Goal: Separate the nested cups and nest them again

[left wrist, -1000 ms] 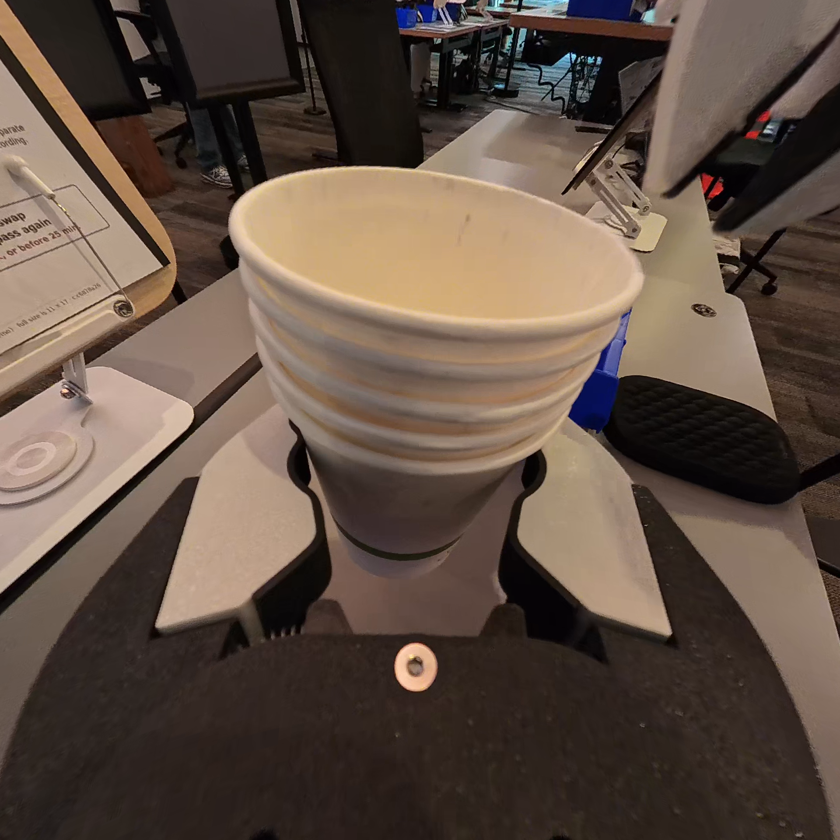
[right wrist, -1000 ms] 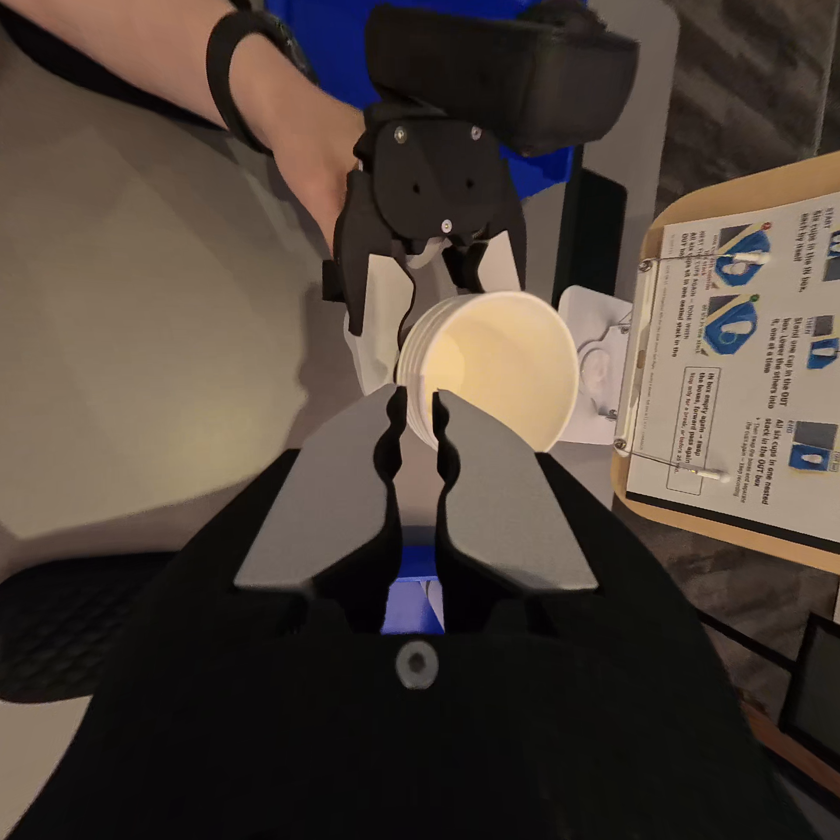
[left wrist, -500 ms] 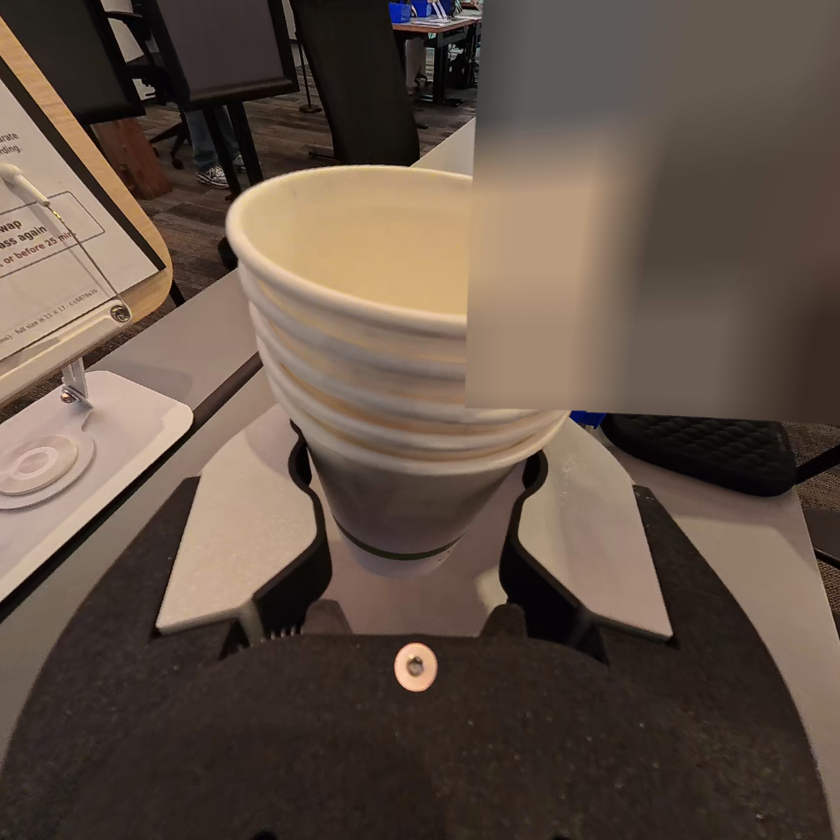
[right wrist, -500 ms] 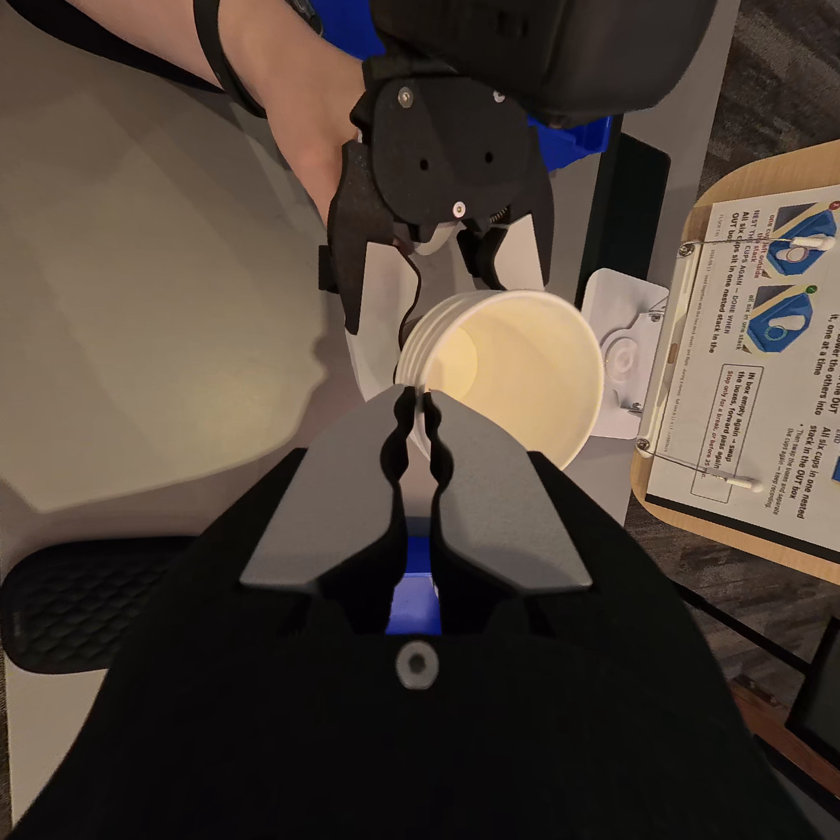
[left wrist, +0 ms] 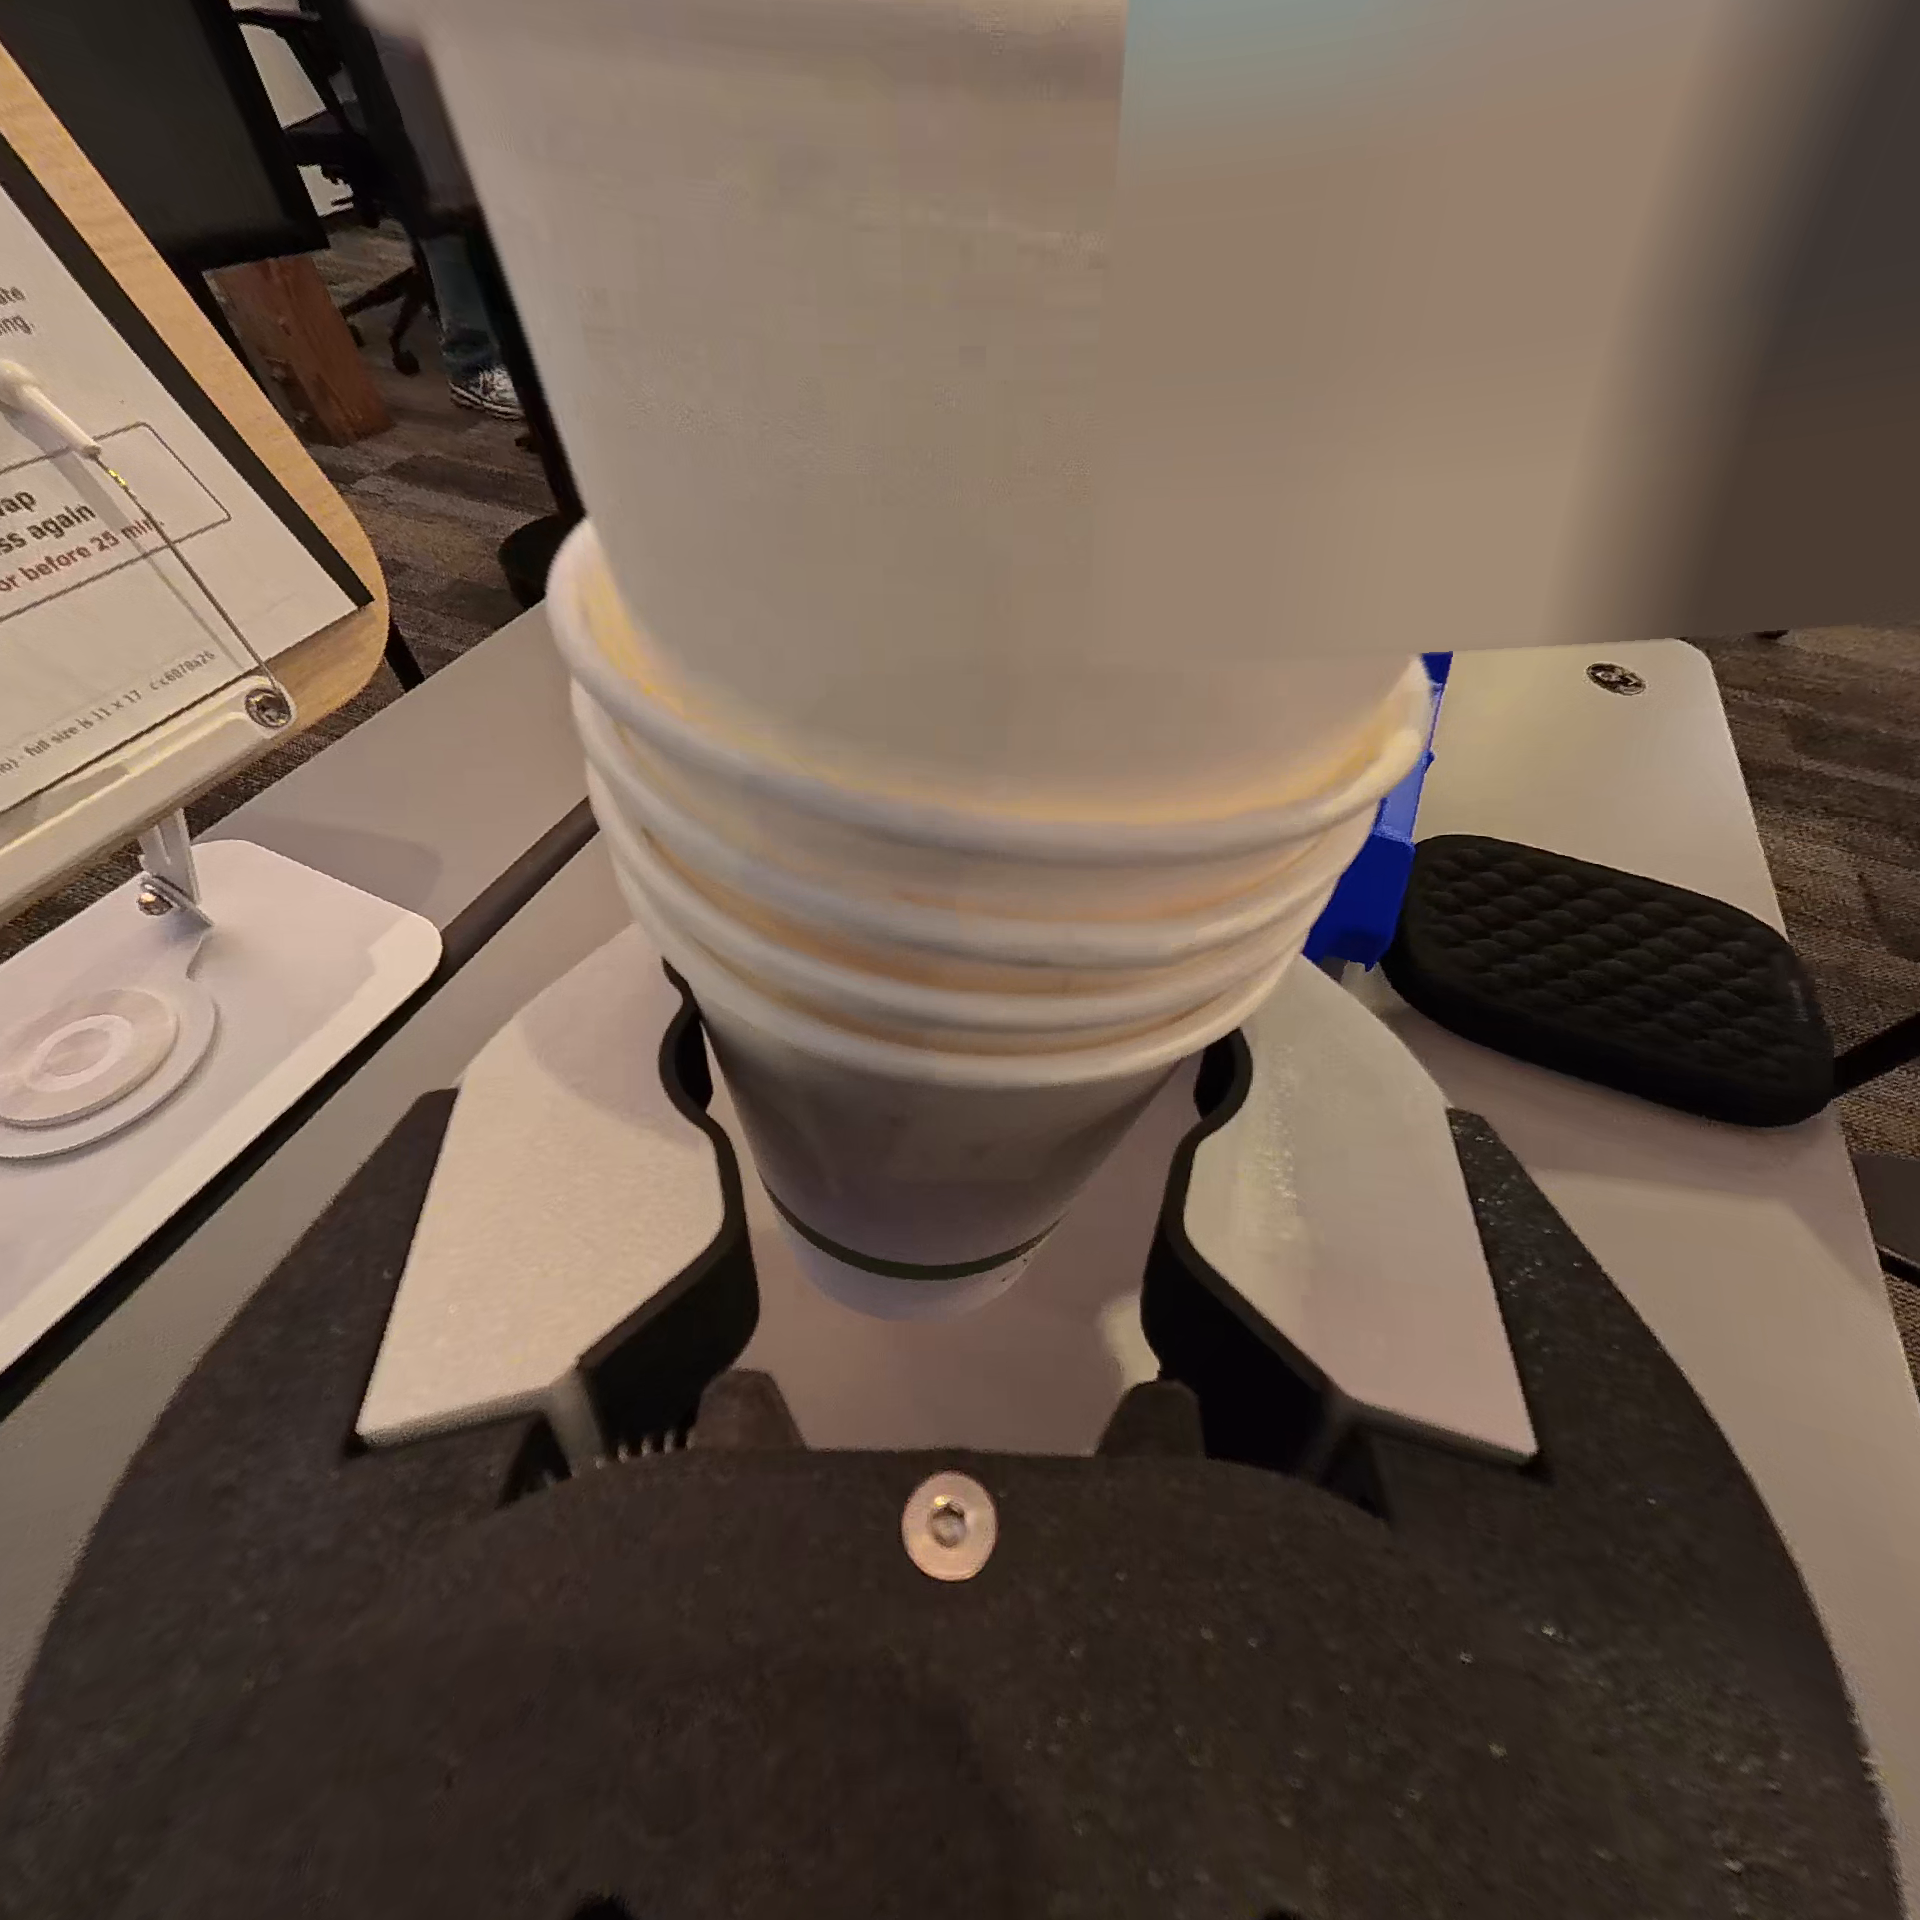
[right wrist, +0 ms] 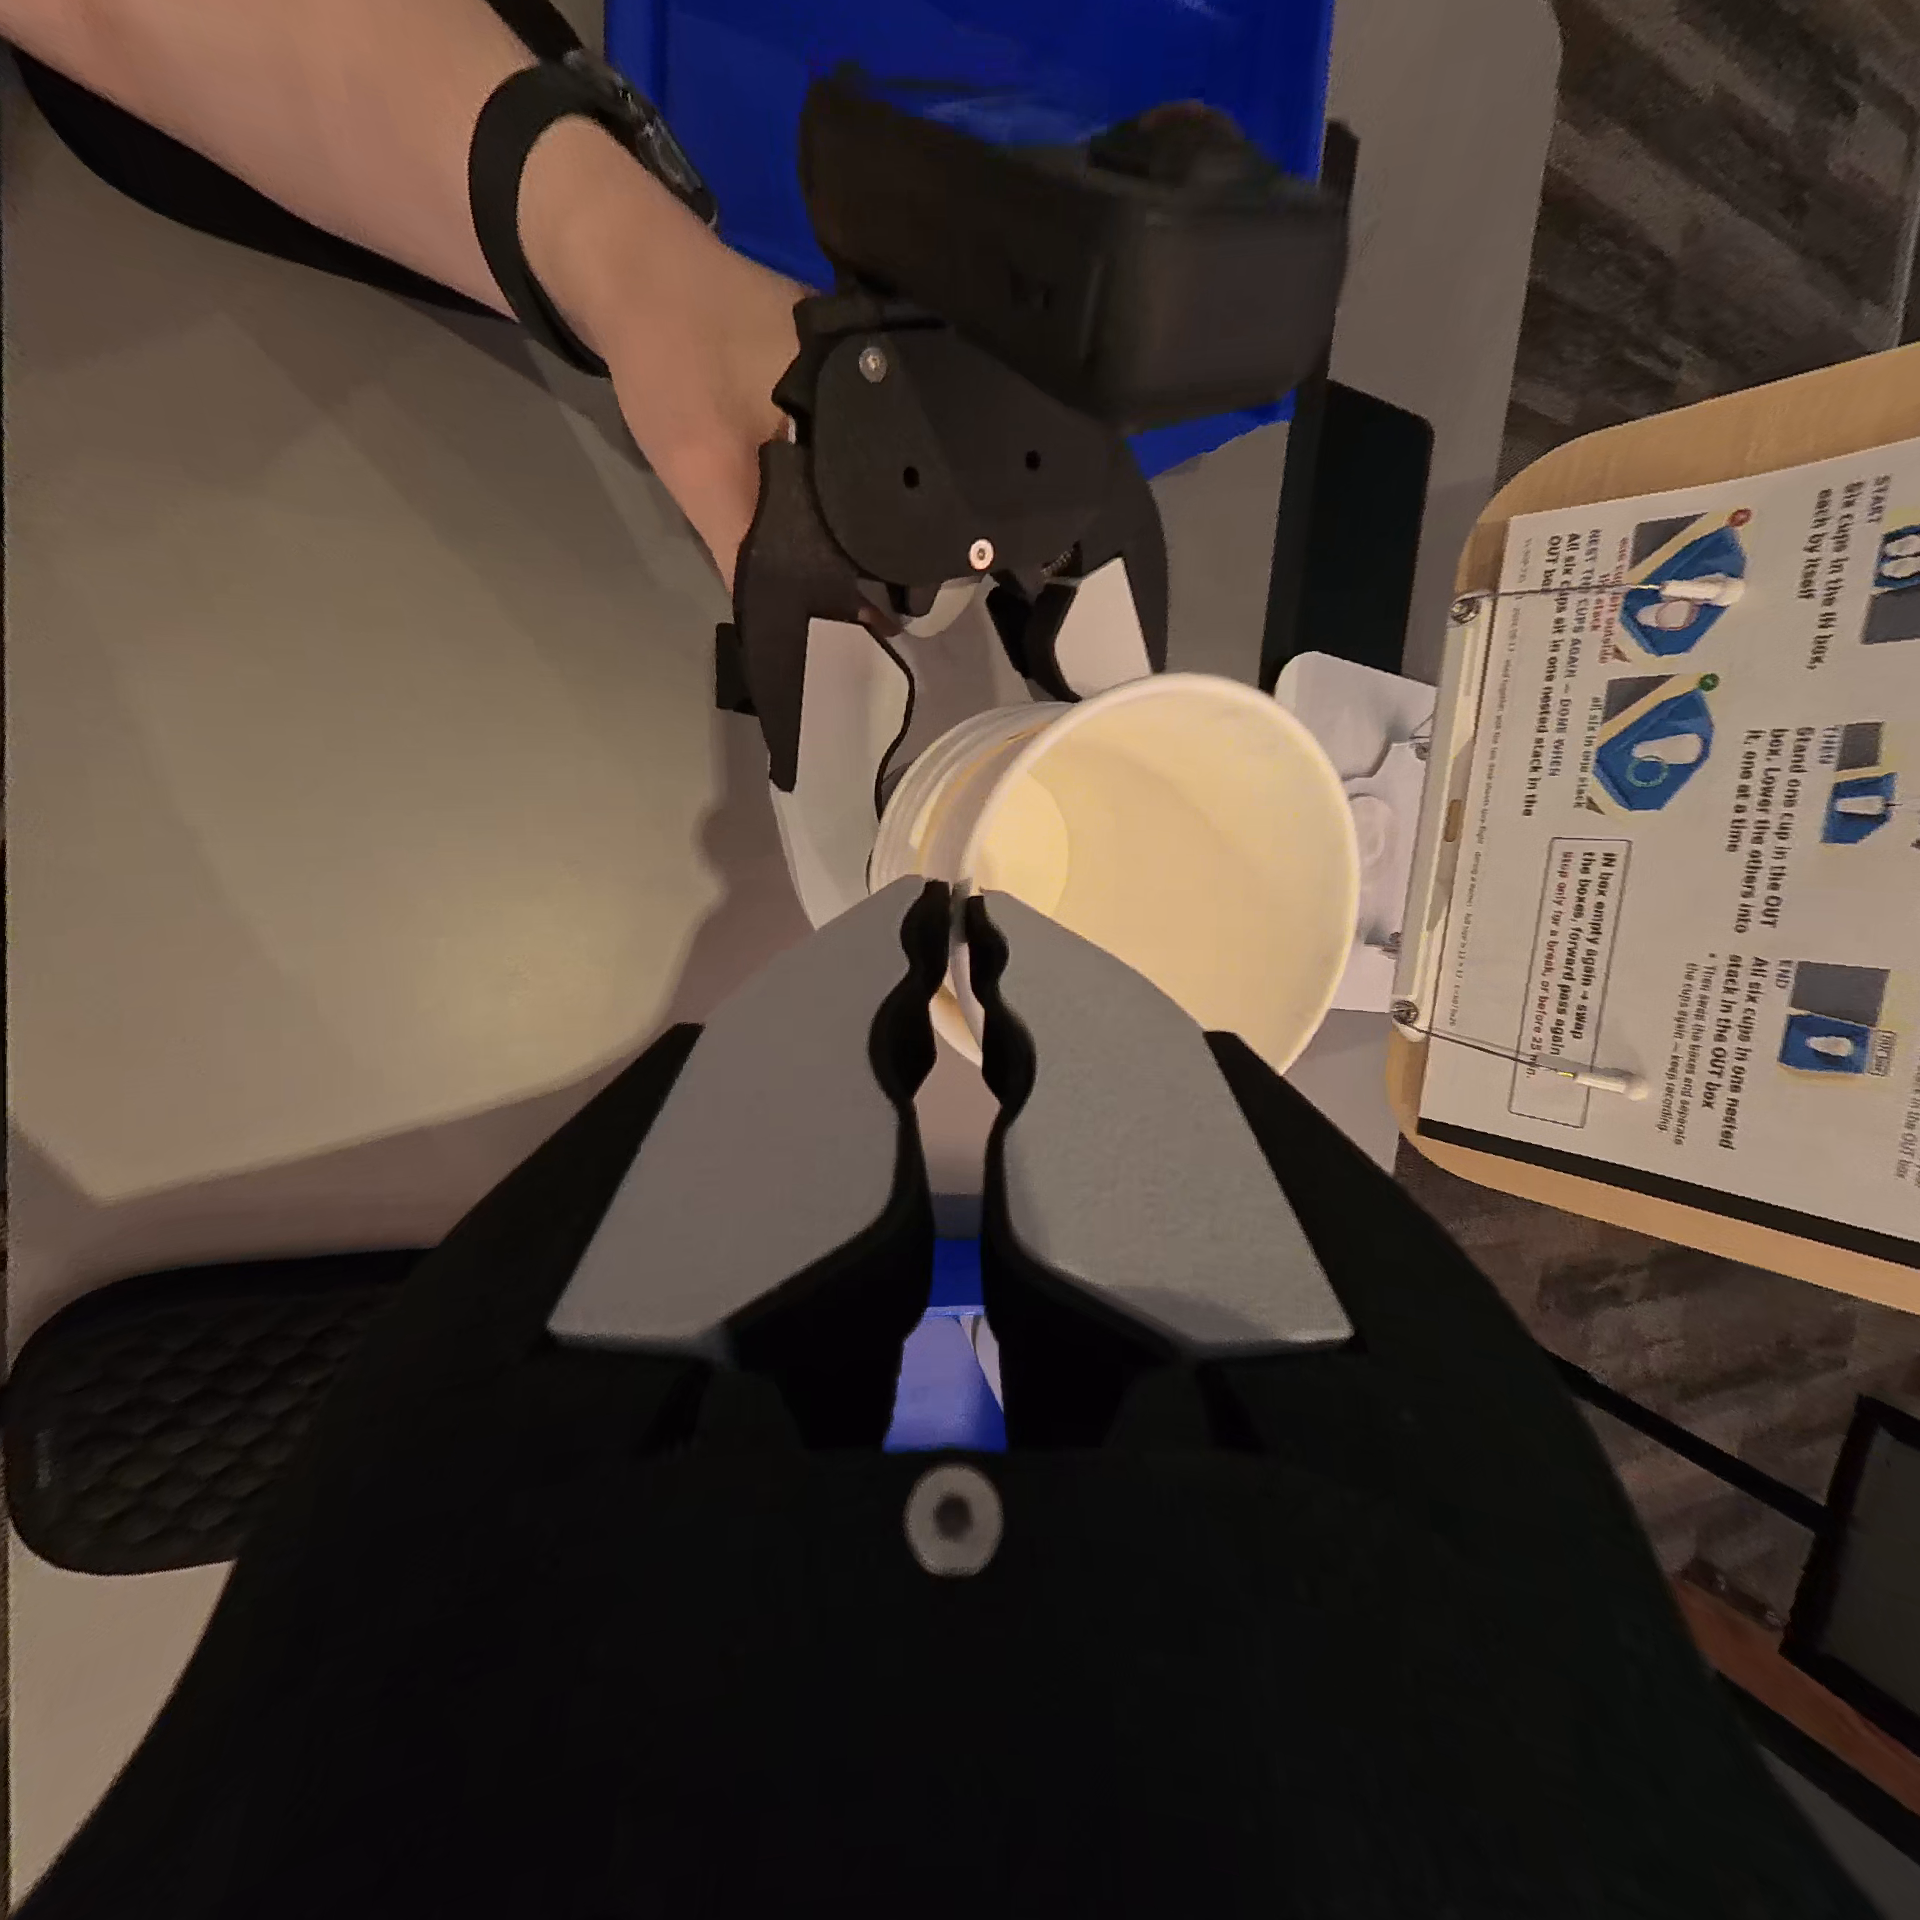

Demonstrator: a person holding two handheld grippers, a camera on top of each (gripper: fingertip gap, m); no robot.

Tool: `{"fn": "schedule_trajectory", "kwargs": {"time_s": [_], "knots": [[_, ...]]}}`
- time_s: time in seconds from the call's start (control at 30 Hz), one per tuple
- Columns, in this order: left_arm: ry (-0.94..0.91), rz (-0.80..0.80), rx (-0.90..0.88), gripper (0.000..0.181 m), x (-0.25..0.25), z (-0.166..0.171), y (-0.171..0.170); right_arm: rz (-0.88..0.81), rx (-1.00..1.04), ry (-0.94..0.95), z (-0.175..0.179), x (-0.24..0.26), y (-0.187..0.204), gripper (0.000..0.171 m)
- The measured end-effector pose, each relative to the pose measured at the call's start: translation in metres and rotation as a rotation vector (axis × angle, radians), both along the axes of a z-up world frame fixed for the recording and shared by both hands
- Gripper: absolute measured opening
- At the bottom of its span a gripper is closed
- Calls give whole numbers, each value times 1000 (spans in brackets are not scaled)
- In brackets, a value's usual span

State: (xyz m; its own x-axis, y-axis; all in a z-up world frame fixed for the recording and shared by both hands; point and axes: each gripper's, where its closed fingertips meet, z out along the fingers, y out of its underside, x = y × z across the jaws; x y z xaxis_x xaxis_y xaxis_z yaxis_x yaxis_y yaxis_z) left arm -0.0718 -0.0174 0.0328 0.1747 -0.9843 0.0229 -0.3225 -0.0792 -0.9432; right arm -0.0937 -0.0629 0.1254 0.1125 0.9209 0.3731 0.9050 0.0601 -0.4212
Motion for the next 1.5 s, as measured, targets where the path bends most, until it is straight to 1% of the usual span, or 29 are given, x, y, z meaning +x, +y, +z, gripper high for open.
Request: {"fn": "schedule_trajectory", "kwargs": {"time_s": [0.17, 0.27, 0.37, 0.47, 0.53, 0.63, 0.7, 0.77, 0.93, 1.13, 1.27, 1.5], "knots": [[9, 9, -10, 93, 0, -5, 4, -25, 89, 45, 37, 9, -1, 3], [14, 19, -19, 93, -1, -8, 9, -76, 152, 98, 66, 27, 0, 3], [15, 28, -26, 93, -3, -9, 12, -201, 214, 124, 87, 69, 7, 3], [11, 32, -30, 93, -5, -8, 14, -425, 238, 116, 87, 141, 23, 3], [10, 33, -27, 93, -5, -7, 14, -587, 208, 103, 68, 194, 32, 3], [11, 30, -24, 93, -4, -7, 13, -780, 141, 83, 20, 261, 39, 4], [16, 28, -20, 93, -4, -7, 12, -861, 100, 78, -14, 292, 40, 3], [23, 26, -14, 93, -4, -8, 11, -919, 52, 72, -46, 312, 40, 3], [17, 26, -17, 93, -4, -7, 12, -958, -40, -8, -112, 331, 40, 3], [26, 31, -20, 93, -4, -10, 14, -968, -92, -77, -161, 336, 49, 4], [28, 29, -18, 93, -4, -10, 14, -977, -106, -86, -179, 339, 53, 4], [35, 22, -24, 93, -2, -13, 13, -962, -92, -103, -183, 338, 58, 4]]}}
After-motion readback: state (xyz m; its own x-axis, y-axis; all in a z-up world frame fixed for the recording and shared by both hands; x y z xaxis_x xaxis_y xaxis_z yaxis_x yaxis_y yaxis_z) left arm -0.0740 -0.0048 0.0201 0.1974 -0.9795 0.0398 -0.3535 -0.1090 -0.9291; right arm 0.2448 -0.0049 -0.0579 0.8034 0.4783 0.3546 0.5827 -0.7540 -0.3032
